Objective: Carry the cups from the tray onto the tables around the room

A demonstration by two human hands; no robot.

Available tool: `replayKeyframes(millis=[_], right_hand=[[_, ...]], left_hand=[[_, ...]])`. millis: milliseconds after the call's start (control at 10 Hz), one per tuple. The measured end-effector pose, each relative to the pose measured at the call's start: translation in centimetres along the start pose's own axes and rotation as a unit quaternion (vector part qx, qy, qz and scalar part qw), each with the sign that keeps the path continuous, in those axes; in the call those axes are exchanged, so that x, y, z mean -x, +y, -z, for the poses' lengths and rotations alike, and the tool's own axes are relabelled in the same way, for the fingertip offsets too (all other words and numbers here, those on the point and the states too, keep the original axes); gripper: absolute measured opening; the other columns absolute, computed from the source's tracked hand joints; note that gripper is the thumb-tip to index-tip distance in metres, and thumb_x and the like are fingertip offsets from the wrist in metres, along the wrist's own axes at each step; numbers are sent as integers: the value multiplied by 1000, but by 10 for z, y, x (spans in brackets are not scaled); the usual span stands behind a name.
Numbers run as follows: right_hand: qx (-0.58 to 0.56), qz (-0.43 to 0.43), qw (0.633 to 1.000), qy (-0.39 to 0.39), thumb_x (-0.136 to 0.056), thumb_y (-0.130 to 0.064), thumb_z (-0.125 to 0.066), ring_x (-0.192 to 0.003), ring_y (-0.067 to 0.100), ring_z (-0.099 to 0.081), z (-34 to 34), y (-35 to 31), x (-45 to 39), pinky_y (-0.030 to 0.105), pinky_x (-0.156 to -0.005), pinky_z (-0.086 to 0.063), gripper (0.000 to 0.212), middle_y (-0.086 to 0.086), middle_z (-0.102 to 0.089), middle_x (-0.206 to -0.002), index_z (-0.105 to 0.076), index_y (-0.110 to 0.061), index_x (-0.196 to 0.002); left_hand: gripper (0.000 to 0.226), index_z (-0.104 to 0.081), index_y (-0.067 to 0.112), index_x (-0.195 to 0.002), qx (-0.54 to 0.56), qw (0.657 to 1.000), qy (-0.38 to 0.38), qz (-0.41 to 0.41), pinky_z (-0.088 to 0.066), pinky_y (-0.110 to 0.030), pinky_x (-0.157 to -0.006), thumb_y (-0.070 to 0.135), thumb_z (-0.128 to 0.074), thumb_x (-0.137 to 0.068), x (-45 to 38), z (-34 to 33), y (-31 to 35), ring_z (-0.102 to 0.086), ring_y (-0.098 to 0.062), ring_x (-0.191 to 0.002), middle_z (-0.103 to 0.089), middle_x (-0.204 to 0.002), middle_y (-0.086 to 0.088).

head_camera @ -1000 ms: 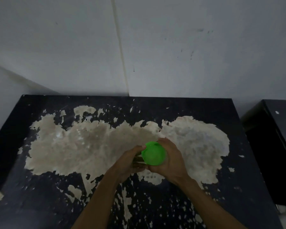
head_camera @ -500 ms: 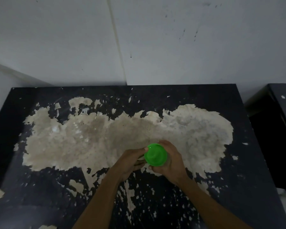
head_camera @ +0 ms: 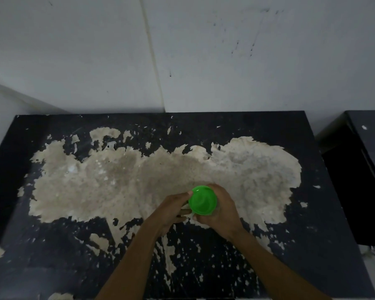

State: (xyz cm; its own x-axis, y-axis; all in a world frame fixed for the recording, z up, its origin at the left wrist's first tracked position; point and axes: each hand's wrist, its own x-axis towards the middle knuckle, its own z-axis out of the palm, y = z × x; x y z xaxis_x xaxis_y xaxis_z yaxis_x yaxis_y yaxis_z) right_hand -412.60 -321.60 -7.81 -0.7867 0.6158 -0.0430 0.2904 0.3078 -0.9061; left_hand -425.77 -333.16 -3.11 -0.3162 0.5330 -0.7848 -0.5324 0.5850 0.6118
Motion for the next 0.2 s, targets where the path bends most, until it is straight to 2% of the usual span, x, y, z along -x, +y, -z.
replayKeyframes(millis=[100,200], right_hand=[[10,-14,999,-27,-47,-44,-92,-123,14,-50,0,2,3,44,-104,-42,92,-12,-52,-130,-46,-41,-127],[19,-36,998,-49,-45,-52,-90,-128,13,-45,5,-5,6,42,-108,-40,105,-9,-45,-137,-41,-31,-135]], left_hand=[[49,-54,23,-136,-25,1000,3,4,-48,-38,-95,51,-45,-97,5,-2,1,-59,-22,-115,-54,-140,0],[48,-52,24,-137,-37,999,12,-12,-46,-42,-99,50,-41,-98,16,-4,6,-59,-20,-113,-53,-140,2]])
